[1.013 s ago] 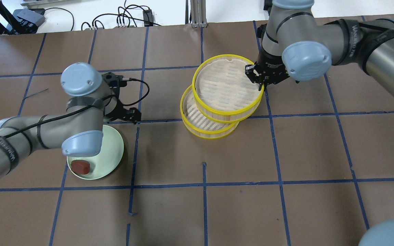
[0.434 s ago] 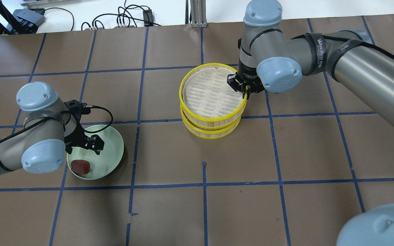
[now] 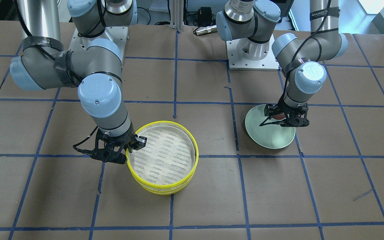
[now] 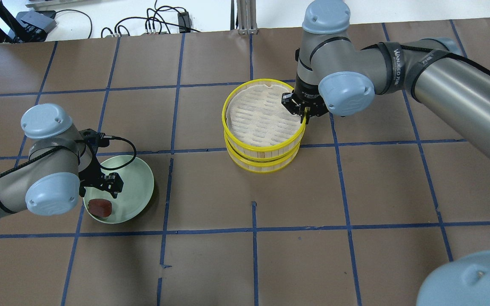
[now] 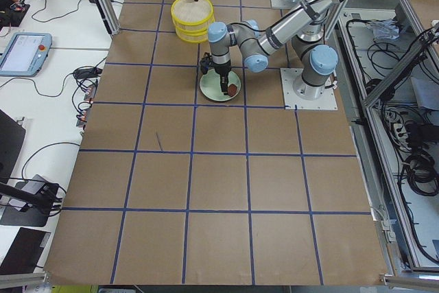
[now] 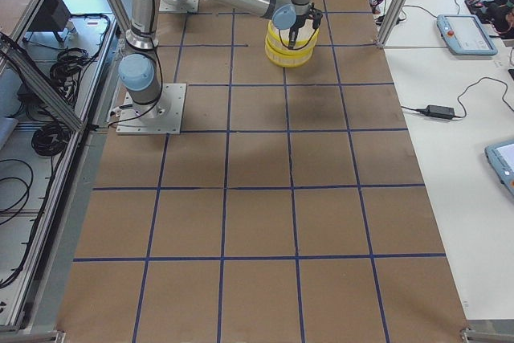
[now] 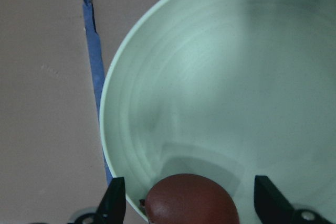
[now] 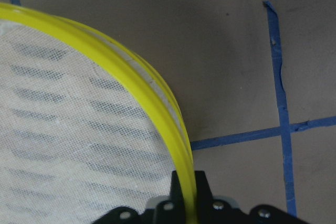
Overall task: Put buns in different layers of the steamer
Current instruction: 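Grasp the brown bun on the green plate with the left gripper and lift it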
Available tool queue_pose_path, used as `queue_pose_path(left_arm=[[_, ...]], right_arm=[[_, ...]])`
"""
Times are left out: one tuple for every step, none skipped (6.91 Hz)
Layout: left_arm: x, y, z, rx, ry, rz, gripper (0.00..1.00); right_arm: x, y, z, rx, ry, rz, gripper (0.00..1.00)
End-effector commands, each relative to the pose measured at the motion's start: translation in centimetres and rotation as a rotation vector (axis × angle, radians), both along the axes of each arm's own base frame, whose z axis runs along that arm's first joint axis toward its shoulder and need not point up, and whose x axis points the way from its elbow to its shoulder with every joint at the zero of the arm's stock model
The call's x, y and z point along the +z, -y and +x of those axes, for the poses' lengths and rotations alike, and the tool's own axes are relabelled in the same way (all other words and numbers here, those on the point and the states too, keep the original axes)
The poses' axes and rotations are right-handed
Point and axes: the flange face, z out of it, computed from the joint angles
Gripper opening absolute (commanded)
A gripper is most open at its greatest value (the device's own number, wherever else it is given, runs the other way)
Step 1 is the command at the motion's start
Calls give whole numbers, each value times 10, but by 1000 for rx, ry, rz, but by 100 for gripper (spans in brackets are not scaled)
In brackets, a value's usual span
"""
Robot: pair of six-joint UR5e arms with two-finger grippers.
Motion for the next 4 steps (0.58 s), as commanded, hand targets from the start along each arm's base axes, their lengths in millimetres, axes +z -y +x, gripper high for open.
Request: queue_pose_path(left_arm=[[-5, -2, -1, 2, -11, 17, 7], [-5, -1, -1, 3, -16, 14, 2], [1, 5, 0, 4, -9, -8, 1], [22, 24, -5, -19, -1, -71, 1]], right_arm=[[-2, -1, 0, -2, 3, 9, 11], [-3, -2, 0, 0, 1, 12, 11], [-6, -3, 0, -5, 1, 20, 12], [-13, -8, -2, -3, -2, 31, 12]])
